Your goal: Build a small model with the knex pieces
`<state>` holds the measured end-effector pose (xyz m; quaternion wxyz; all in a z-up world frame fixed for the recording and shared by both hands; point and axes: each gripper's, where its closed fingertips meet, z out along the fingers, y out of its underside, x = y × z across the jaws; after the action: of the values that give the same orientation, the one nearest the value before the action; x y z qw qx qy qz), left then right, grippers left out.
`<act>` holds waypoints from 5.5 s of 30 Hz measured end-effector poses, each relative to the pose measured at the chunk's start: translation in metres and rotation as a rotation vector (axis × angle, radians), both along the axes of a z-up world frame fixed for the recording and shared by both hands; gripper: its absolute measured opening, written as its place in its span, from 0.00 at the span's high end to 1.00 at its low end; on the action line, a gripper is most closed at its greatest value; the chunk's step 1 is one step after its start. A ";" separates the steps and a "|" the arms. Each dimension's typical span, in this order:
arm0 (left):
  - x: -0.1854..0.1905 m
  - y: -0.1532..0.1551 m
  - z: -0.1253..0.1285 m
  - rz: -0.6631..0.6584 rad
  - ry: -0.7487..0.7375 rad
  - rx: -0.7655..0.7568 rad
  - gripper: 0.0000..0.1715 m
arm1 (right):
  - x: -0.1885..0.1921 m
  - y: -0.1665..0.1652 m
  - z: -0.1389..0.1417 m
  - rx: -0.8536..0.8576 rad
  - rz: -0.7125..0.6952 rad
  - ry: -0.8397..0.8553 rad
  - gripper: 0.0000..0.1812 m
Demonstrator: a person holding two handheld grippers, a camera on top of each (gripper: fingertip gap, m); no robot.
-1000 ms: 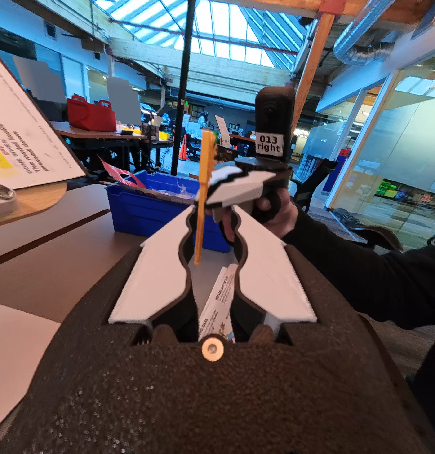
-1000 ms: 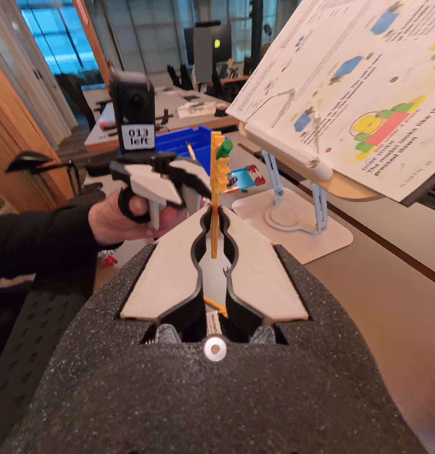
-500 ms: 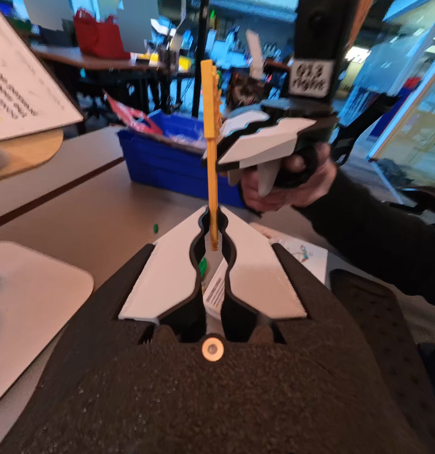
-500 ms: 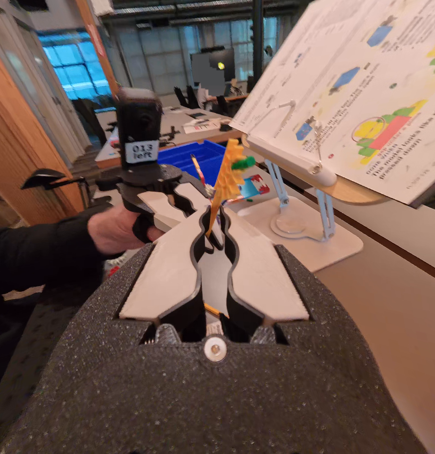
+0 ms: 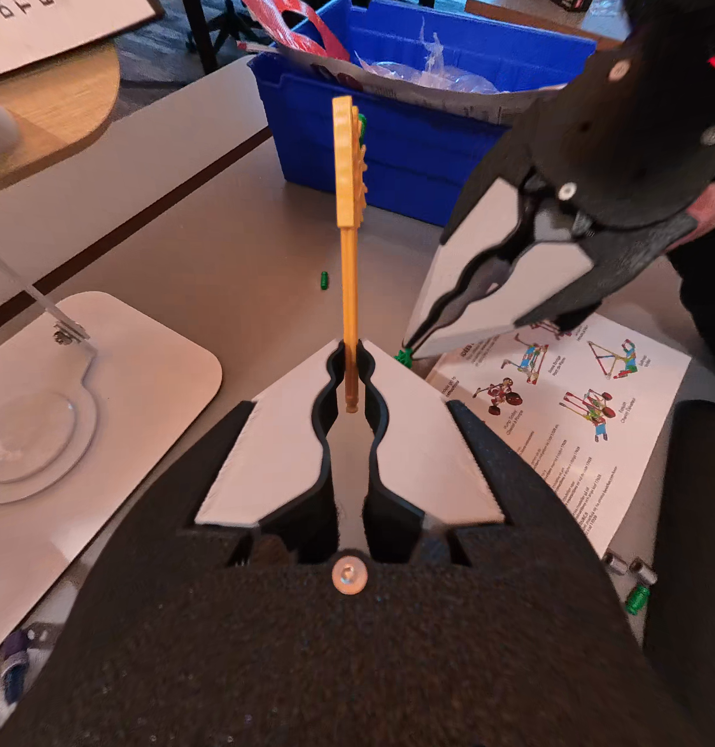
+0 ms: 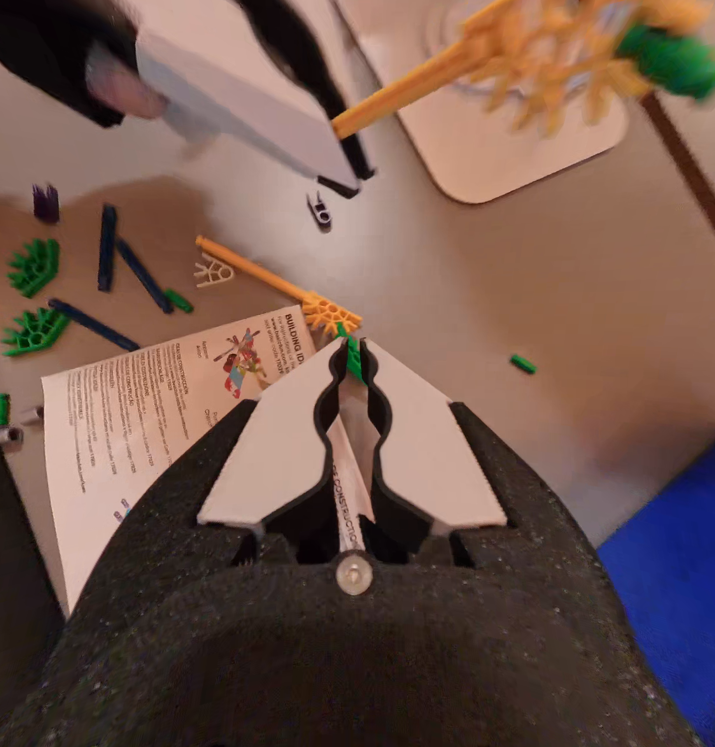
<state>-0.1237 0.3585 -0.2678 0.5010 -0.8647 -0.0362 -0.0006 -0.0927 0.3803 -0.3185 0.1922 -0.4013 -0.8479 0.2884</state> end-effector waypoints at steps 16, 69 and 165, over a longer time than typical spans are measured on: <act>-0.012 -0.001 -0.010 0.043 -0.039 -0.008 0.98 | -0.044 -0.001 -0.006 0.027 -0.073 0.152 1.00; 0.023 0.002 -0.082 -0.095 -0.172 -0.267 0.97 | -0.056 0.011 -0.038 -0.099 -0.160 0.038 1.00; 0.028 -0.058 0.107 -0.101 -0.020 0.308 0.73 | -0.028 -0.014 0.115 -0.527 -0.071 0.433 0.97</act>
<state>-0.0953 0.3009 -0.1613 0.6265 -0.7784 0.0029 -0.0401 -0.1207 0.3667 -0.2030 0.2674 -0.3957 -0.6694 0.5691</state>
